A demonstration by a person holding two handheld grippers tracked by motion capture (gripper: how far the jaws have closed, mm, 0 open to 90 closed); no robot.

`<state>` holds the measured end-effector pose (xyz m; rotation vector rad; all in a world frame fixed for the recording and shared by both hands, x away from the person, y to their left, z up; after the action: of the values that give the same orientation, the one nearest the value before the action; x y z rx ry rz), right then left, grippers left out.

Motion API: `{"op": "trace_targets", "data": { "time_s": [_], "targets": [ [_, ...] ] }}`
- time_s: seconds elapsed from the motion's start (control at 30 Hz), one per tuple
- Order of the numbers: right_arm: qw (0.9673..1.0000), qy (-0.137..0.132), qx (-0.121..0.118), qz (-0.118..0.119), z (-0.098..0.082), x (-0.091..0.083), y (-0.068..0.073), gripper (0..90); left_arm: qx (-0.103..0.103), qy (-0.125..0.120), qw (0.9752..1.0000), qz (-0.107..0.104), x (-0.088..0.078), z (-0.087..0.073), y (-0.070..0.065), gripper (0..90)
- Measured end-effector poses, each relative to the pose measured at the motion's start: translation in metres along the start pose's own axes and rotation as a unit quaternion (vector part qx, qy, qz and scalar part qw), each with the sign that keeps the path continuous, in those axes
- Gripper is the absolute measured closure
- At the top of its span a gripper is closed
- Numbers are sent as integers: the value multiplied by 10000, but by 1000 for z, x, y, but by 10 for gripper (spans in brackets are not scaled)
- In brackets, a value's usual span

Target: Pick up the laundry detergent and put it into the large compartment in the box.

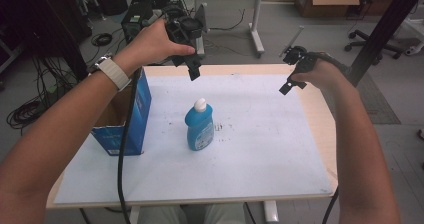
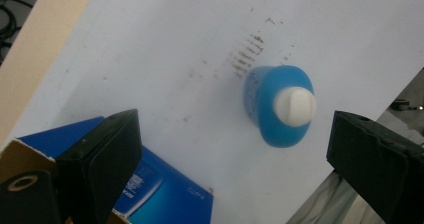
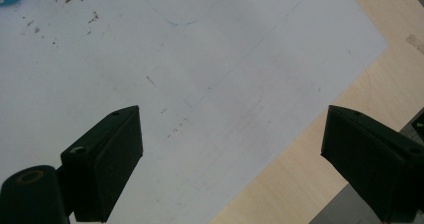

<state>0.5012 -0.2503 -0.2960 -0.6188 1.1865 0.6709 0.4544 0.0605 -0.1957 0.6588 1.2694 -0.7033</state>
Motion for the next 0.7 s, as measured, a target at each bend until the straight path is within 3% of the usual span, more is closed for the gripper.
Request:
{"op": "trace_targets", "data": {
  "time_s": [0.07,0.23,0.4,0.7],
  "targets": [
    [10000,2,-17,-14,0,0,0,96,-80,-8,9999,-132,2,-1,-5,77],
    [10000,-1,-35,-23,1,1,0,95,-208,2,9998,-49,4,-2,-7,73],
    [10000,0,-45,-55,3,2,1,96,-384,25,9991,-174,8,-3,-13,78],
    [9999,4,-88,-67,4,3,1,95,-554,193,9982,-161,19,-7,-21,80]
  ]
}}
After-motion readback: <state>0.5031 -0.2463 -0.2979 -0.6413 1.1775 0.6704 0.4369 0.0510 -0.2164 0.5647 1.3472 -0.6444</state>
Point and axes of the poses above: each handheld gripper's, and its own axes: x roughly forward along the jaws, z roughly out of its top, y roughly to its left, the point moved 5 cm from there along x, roughly forward along the jaws, and after that the axes turned 1 degree about z, right-handed, at the moved point
